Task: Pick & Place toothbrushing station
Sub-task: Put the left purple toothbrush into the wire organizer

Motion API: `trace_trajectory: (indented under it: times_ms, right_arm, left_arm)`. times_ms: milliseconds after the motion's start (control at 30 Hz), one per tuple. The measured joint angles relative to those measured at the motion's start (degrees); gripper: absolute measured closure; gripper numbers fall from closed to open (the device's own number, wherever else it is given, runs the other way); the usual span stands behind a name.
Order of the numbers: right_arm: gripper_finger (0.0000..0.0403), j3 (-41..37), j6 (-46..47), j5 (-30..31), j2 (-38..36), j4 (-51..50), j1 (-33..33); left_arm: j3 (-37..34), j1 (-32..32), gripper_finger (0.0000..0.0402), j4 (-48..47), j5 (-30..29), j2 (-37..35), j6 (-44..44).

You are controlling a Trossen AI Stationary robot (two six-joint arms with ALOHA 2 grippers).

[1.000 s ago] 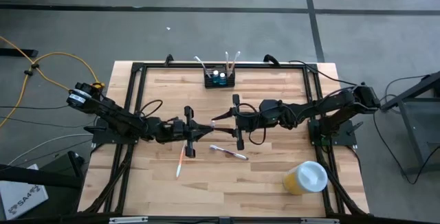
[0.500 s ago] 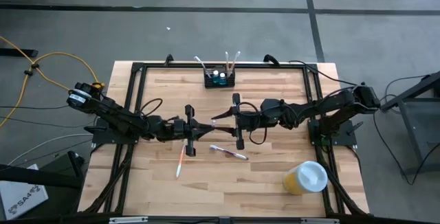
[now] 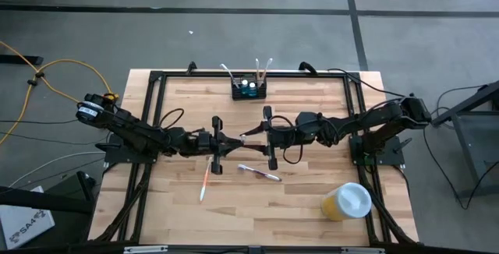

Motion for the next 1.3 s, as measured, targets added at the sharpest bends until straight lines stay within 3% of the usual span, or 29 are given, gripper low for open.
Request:
trace_trajectory:
  times_ms: [600, 1033, 1300]
  right_arm:
    - [0.0277, 0.0, 2.6, -1.9, 0.6, -0.1, -1.8]
    - [0.0384, 0.0, 2.4, -3.7, 1.4, 0.1, -1.8]
    - [0.0391, 0.0, 2.4, -4.4, 1.4, 0.1, -1.8]
  left_arm:
    - [0.0, 0.0, 0.0401, 0.0, 2.2, 0.0, 0.0]
    - [0.0, 0.0, 0.0401, 0.0, 2.2, 0.0, 0.6]
    - [0.0, 0.0, 0.0401, 0.0, 2.2, 0.0, 0.6]
